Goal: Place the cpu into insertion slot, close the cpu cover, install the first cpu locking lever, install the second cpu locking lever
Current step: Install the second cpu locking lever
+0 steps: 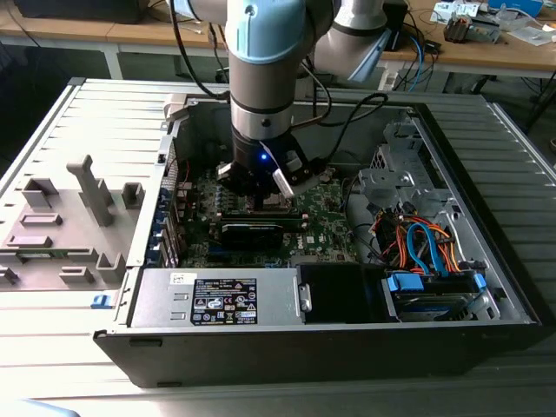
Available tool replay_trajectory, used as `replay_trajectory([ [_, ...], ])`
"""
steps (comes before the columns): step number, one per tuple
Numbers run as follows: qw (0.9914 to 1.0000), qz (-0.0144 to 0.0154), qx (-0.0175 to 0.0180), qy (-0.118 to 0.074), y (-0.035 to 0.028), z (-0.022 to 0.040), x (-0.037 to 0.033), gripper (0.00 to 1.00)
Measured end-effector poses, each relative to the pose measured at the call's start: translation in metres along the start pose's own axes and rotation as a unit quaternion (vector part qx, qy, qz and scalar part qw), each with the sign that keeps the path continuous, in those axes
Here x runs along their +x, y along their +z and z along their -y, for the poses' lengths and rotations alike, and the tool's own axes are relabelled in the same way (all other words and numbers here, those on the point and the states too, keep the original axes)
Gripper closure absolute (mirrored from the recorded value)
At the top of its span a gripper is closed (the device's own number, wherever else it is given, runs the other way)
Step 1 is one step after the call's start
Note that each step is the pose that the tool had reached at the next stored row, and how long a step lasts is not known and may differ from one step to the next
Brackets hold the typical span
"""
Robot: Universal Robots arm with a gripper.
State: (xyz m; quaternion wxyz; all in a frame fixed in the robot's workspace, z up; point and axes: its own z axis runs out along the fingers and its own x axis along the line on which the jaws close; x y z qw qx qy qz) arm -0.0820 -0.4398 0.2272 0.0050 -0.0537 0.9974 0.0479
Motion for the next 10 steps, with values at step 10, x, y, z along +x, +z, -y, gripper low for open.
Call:
replay_trajectory([
  [10,0.99995,-0.0067,-0.0078,0.001,0.0091,0.0003,0.0057,0.89],
])
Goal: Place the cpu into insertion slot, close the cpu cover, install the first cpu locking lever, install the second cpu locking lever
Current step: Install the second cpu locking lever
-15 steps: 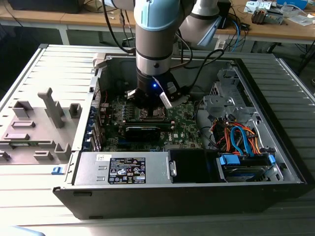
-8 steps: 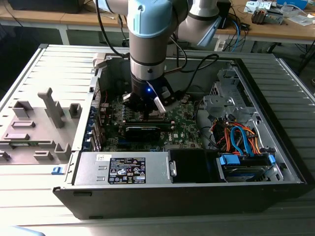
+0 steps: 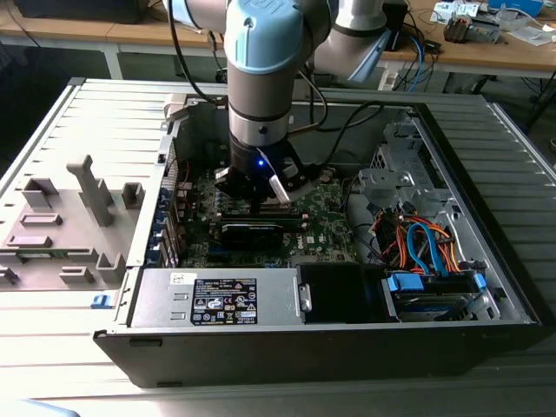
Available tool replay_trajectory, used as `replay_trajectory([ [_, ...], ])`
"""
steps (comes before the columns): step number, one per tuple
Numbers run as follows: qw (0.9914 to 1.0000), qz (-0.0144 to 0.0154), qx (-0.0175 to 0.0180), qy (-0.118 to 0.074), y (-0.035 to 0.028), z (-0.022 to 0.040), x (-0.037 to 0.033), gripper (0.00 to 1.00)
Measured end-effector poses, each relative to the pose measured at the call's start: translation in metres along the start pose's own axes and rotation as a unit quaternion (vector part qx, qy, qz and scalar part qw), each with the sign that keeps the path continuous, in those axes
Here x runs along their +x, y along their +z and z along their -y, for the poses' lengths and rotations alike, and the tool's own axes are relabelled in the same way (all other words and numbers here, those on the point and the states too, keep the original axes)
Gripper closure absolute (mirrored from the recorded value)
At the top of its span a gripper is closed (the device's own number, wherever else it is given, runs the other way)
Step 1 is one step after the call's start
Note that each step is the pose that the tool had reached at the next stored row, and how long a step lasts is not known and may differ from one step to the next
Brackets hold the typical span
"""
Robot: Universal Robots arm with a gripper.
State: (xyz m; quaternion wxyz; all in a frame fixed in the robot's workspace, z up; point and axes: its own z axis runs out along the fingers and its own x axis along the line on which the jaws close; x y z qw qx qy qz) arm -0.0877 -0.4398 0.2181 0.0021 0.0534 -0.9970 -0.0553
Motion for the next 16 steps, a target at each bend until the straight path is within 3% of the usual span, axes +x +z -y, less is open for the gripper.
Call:
replay_trajectory([
  [1,1.00000,0.0003,-0.0027,0.000,0.0007,-0.0002,0.0022,0.89],
  [8,0.99993,0.0010,-0.0120,-0.002,0.0085,-0.0007,0.0157,0.89],
  [13,0.99952,-0.0001,-0.0232,-0.021,0.0106,-0.0007,0.0171,0.89],
  [16,0.99905,-0.0016,-0.0262,-0.035,0.0119,-0.0005,0.0172,0.89],
])
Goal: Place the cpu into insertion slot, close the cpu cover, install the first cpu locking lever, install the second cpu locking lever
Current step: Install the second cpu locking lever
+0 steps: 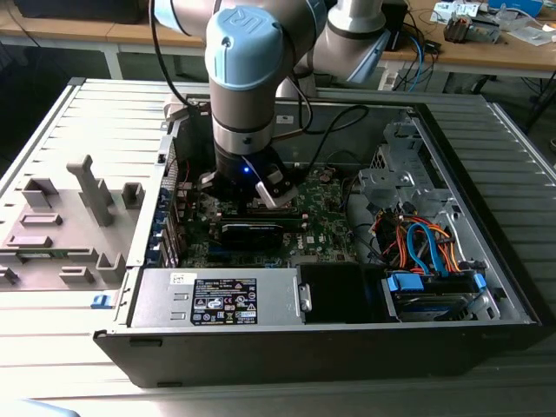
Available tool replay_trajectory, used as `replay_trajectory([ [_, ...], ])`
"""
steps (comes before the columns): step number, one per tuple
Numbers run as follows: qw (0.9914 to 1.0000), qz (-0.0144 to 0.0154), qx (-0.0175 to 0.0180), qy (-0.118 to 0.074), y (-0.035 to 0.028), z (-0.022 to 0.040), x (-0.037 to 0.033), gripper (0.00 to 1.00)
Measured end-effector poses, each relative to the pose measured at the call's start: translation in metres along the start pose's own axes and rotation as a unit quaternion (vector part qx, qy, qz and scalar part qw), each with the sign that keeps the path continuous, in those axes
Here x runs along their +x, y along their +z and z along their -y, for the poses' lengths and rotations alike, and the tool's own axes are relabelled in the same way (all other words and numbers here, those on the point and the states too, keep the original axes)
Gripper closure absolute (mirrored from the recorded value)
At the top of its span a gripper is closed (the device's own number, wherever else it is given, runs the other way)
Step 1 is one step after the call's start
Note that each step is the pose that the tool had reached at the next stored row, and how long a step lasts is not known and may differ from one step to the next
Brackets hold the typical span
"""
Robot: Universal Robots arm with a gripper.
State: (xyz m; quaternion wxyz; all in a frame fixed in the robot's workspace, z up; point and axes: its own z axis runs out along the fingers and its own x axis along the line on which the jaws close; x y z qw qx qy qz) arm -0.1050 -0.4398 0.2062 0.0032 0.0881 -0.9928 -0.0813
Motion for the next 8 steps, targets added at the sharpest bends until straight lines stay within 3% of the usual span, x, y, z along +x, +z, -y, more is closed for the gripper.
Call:
replay_trajectory([
  [2,0.99997,-0.0010,-0.0015,-0.007,0.0009,0.0003,0.0000,0.89],
  [5,0.99967,-0.0022,-0.0092,-0.024,0.0027,0.0004,-0.0001,0.89],
  [8,0.99936,-0.0031,-0.0129,-0.033,0.0035,0.0006,-0.0001,0.89],
])
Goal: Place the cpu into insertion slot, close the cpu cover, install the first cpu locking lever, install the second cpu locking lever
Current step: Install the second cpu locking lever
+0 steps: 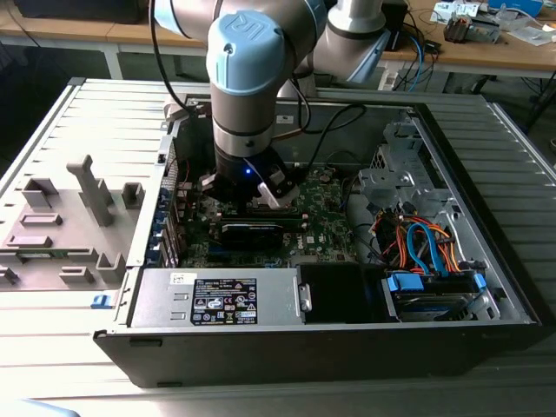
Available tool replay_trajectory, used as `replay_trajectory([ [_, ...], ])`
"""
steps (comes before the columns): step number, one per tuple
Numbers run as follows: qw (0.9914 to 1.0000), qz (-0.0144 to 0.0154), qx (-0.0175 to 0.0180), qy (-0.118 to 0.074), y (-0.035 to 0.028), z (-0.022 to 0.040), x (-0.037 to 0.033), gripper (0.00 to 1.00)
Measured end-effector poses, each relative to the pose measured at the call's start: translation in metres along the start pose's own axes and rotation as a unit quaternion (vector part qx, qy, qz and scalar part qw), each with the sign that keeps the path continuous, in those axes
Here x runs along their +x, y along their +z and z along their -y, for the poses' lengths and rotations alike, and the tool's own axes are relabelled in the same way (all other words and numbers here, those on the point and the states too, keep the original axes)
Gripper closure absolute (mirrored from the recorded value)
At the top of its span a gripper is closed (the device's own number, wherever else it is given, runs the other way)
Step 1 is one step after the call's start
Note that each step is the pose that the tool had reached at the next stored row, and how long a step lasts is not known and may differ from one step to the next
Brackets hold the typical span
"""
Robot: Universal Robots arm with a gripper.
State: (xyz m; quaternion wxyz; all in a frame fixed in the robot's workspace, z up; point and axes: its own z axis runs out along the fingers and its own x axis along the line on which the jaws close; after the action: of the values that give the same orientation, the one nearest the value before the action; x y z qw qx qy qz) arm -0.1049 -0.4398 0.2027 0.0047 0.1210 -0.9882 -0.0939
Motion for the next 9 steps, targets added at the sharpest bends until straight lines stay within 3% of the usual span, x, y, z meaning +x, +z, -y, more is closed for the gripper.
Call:
replay_trajectory([
  [9,0.99992,-0.0018,-0.0025,-0.012,0.0035,0.0017,-0.0004,0.89],
])
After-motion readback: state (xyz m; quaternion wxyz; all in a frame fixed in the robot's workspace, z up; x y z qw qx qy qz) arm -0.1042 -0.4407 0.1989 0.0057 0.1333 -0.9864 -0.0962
